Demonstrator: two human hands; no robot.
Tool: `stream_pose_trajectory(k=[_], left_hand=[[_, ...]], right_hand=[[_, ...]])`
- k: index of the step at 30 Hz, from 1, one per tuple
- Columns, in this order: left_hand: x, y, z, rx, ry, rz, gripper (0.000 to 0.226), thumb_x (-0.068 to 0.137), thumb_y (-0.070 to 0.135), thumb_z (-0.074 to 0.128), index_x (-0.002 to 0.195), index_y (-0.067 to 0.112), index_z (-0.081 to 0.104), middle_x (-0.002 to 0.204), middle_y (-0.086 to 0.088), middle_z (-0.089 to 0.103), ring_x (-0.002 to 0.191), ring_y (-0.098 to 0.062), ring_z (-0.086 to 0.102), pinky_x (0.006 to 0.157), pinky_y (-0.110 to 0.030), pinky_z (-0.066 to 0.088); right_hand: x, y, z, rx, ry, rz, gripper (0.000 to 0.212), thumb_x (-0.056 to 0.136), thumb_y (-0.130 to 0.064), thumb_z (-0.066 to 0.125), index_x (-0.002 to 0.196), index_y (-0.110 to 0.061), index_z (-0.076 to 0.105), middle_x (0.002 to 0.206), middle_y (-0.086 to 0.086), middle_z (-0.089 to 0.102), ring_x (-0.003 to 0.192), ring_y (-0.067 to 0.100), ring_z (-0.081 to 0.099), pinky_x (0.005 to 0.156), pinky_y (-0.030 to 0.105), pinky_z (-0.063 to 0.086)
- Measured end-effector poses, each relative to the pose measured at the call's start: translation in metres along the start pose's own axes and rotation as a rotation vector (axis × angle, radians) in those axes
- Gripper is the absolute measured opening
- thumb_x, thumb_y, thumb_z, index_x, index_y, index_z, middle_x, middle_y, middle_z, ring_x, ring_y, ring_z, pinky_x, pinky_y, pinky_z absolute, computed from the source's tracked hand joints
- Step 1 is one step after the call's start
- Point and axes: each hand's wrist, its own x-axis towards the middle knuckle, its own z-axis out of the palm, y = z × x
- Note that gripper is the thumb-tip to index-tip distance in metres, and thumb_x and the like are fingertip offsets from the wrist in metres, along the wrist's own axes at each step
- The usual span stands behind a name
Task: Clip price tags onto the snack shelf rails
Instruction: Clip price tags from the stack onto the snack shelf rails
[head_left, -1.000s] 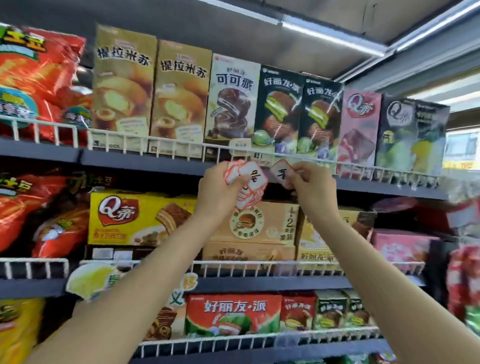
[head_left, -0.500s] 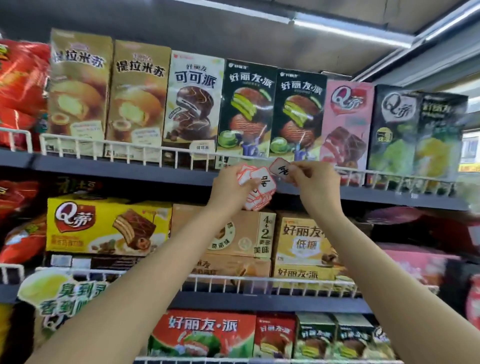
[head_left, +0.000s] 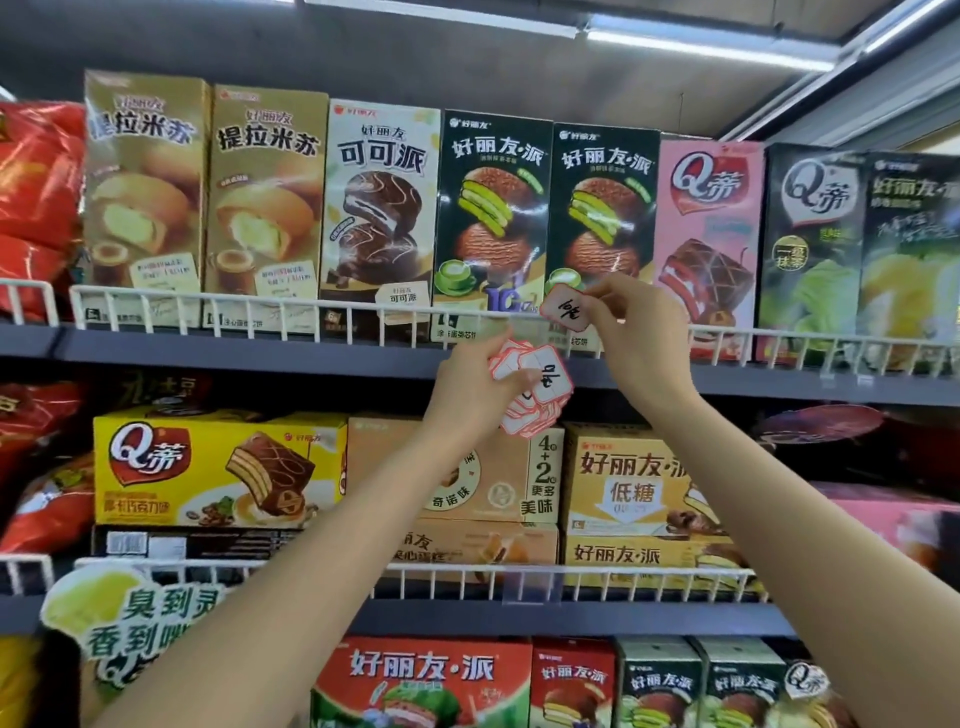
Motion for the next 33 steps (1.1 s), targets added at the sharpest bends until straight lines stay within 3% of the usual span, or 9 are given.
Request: stream_pose_trajectory(k=[3,10,17,20,25,30,33], left_hand=[[-0.002,-0.001,-0.003,-0.031,0.014,0.008,0.052,0.083,0.017,0.068,0.133,0.020,0.052,0.118,-0.004,0.066,0.106,-0.019,0.063,0.093,-0.041,0.051],[-0.001,-0.004,-0.011,-0.065,0.013,0.019,0.040,0.084,0.012,0.067,0.122,0.023,0.059,0.112,-0.002,0.065,0.102,-0.018,0.063,0.089,-0.039,0.054],[0.000,-0.005,-0.018,-0.040,-0.047,0.044,0.041,0.085,0.012,0.066,0.123,0.024,0.058,0.109,0.001,0.065,0.099,-0.015,0.065,0.081,-0.032,0.056],[-0.001,-0.006,-0.020,-0.036,-0.052,0.045,0.042,0.084,0.013,0.067,0.124,0.023,0.057,0.109,0.002,0.065,0.099,-0.015,0.065,0.083,-0.033,0.056],[0.000,-0.005,-0.020,-0.018,-0.059,0.045,0.045,0.084,0.013,0.067,0.127,0.022,0.056,0.115,-0.001,0.065,0.101,-0.016,0.065,0.085,-0.036,0.055],[0.001,-0.004,-0.019,-0.024,-0.046,0.047,0.044,0.084,0.013,0.067,0.126,0.023,0.056,0.112,0.000,0.065,0.100,-0.015,0.065,0.084,-0.032,0.056],[0.001,-0.005,-0.018,-0.026,-0.036,0.051,0.044,0.084,0.013,0.067,0.126,0.023,0.057,0.112,0.000,0.065,0.100,-0.014,0.065,0.083,-0.031,0.056]], right_hand=[[0.006,-0.001,0.007,0.001,-0.058,-0.050,0.015,0.094,-0.019,0.052,0.096,-0.010,0.063,0.080,-0.002,0.062,0.075,0.015,0.058,0.062,0.029,0.044],[0.018,0.001,0.013,-0.181,-0.122,-0.180,0.015,0.097,-0.024,0.047,0.101,-0.015,0.057,0.086,0.006,0.070,0.062,0.020,0.054,0.049,0.025,0.037],[0.019,-0.001,0.010,-0.347,-0.156,-0.246,0.018,0.093,-0.025,0.053,0.100,-0.017,0.068,0.098,0.003,0.068,0.089,0.024,0.060,0.068,0.033,0.043],[0.016,0.001,0.014,-0.359,-0.161,-0.243,0.020,0.093,-0.022,0.054,0.103,-0.014,0.070,0.103,0.007,0.059,0.093,0.025,0.056,0.064,0.032,0.038],[0.007,0.002,0.013,-0.412,-0.040,-0.327,0.019,0.091,-0.016,0.057,0.107,-0.015,0.068,0.100,0.008,0.067,0.090,0.028,0.060,0.060,0.032,0.041],[0.006,0.007,0.019,-0.531,0.011,-0.417,0.010,0.077,-0.004,0.070,0.084,-0.012,0.069,0.074,0.007,0.067,0.066,0.031,0.061,0.047,0.027,0.037],[0.001,0.009,0.022,-0.580,0.013,-0.415,0.016,0.070,0.000,0.076,0.079,-0.012,0.069,0.072,0.005,0.064,0.063,0.027,0.058,0.045,0.021,0.026]])
